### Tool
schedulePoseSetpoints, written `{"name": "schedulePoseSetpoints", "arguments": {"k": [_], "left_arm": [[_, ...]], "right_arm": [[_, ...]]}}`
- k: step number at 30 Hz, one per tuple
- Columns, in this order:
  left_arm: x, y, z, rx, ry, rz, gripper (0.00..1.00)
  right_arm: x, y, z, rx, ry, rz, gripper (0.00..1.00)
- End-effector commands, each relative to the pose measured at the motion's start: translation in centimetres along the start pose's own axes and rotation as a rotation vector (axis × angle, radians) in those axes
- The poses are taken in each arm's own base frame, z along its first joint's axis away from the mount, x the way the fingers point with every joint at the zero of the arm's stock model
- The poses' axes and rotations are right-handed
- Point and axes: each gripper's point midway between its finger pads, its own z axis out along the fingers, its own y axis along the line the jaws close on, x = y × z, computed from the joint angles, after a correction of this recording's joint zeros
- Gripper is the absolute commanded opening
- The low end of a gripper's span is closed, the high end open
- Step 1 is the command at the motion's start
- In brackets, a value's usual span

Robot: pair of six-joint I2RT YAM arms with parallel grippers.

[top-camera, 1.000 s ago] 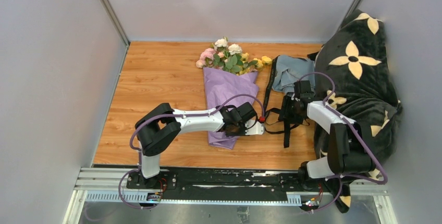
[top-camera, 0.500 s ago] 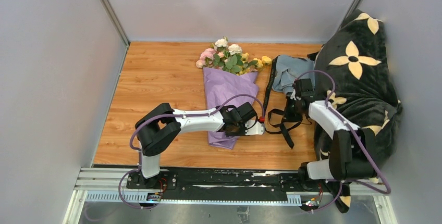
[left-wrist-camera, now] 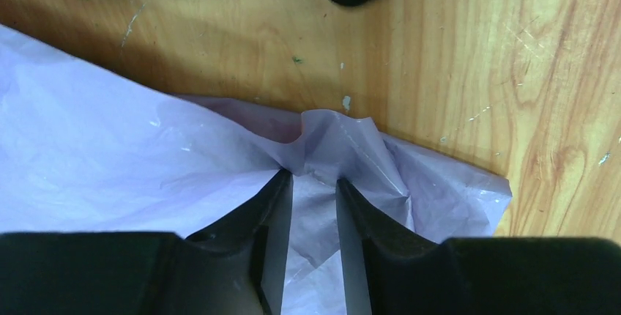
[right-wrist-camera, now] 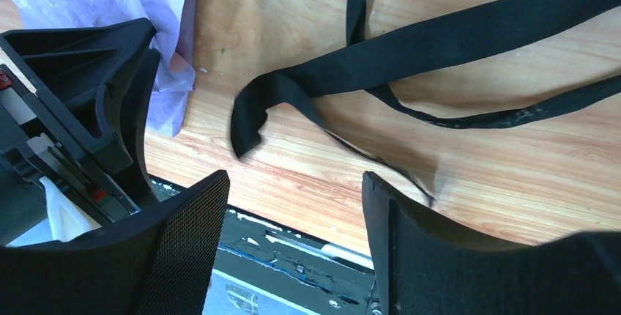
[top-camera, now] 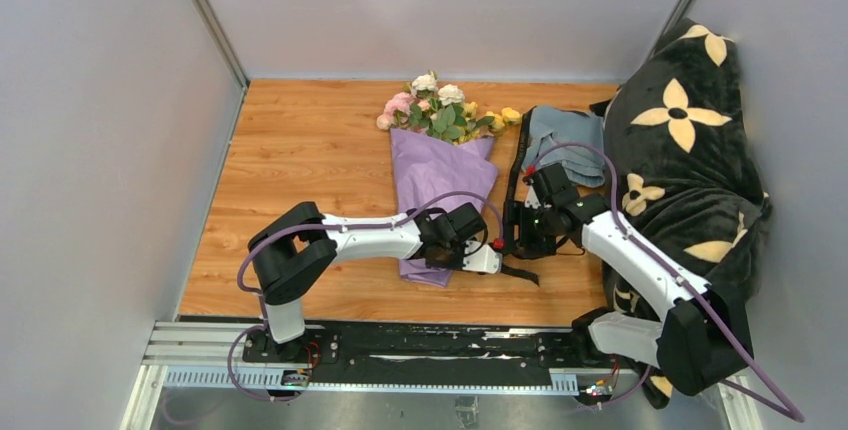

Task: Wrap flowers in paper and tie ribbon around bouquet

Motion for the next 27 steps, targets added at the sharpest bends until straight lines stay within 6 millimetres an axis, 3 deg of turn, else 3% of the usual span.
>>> {"name": "schedulePoseSetpoints", "arguments": {"k": [1, 3, 6, 9, 11, 15, 20, 24, 27], "left_arm": [[1.7, -5.1, 2.4, 0.198, 0.002, -0.116, 0.35], [1.6, -5.0, 2.3, 0.19, -0.004, -0.114, 0.35], [1.6, -5.2, 2.5, 0.201, -0.006, -0.109, 0.35], [1.6, -5.3, 2.6, 0.203, -0.006, -0.109, 0.35], [1.8, -5.3, 2.7, 0.202, 0.001, -0.109, 0.35], [1.8, -5.1, 2.7, 0.197, 0.007, -0.108, 0.35], [1.8, -5.1, 2.8, 0.197, 0.007, -0.109, 0.35], [1.9, -5.2, 2.9, 0.199, 0.011, -0.108, 0.35], [1.9, -5.1, 2.8, 0.195, 0.011, -0.105, 0.35]], "right_arm": [[-0.4, -0.7, -1.8, 0.035, 0.037, -0.012, 0.72], [-2.6, -1.0, -2.2, 0.051, -0.002, -0.041, 0.73], [-7.9, 0.2, -1.9, -0.021, -0.115, -0.076, 0.74], [-12.1, 1.2, 0.2, -0.124, -0.163, -0.033, 0.75], [-13.1, 2.0, 2.2, -0.192, -0.125, -0.001, 0.75], [-12.6, 3.7, 6.0, -0.338, -0.054, 0.09, 0.76], [-10.1, 4.7, 9.6, -0.419, 0.036, 0.094, 0.77], [-10.2, 5.1, 12.1, -0.433, 0.052, 0.075, 0.76], [-10.8, 5.1, 13.7, -0.453, 0.045, 0.097, 0.69]]}}
